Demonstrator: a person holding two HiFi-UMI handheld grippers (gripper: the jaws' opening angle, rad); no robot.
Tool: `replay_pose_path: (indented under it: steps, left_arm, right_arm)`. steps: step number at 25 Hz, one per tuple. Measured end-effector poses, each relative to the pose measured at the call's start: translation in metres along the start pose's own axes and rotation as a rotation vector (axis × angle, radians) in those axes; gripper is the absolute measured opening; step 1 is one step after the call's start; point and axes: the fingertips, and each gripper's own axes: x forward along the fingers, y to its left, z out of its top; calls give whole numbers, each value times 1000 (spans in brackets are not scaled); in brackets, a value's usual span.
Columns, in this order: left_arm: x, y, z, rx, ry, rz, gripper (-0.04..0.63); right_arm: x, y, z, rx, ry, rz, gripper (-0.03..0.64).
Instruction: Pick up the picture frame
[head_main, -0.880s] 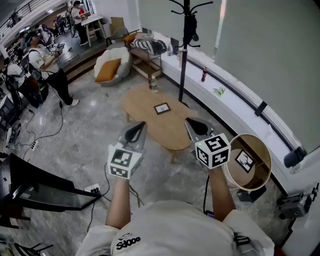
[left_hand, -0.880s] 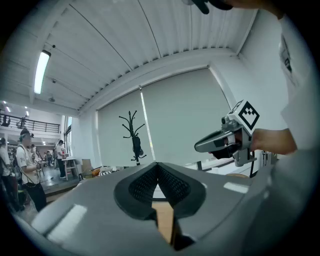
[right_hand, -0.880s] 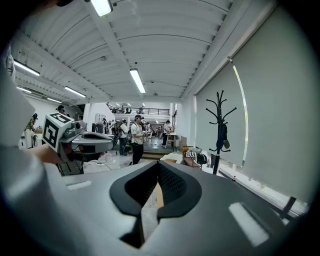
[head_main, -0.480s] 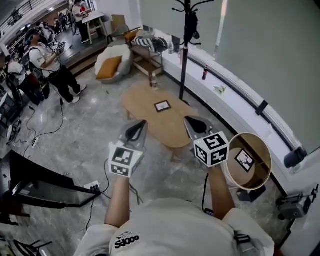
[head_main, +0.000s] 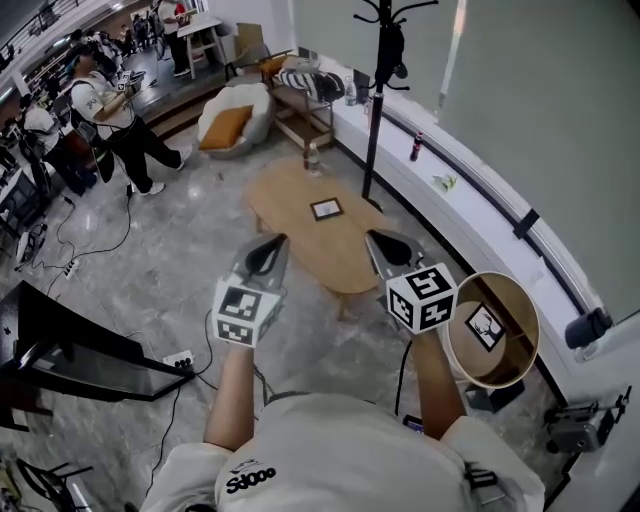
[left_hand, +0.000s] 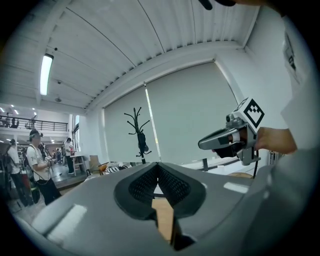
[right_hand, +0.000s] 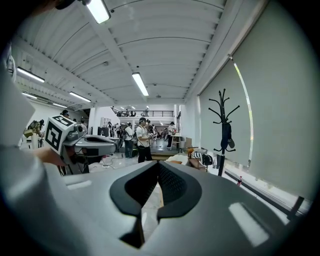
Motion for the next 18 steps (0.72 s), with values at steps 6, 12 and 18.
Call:
replay_pose_path:
  steps: [6,12,18]
  left_arm:
    - [-6,-16,-22,-35,47,20,11]
    - [-8,-10,-33,-46,62,43,11]
    - [8,6,-41,-56,70,32,11]
  right_arm:
    - [-8,-7,-33,9,51,-3,5]
    - [1,-6,-35,16,48,-4,5]
    - [25,-10,-31,14,50,-5,5]
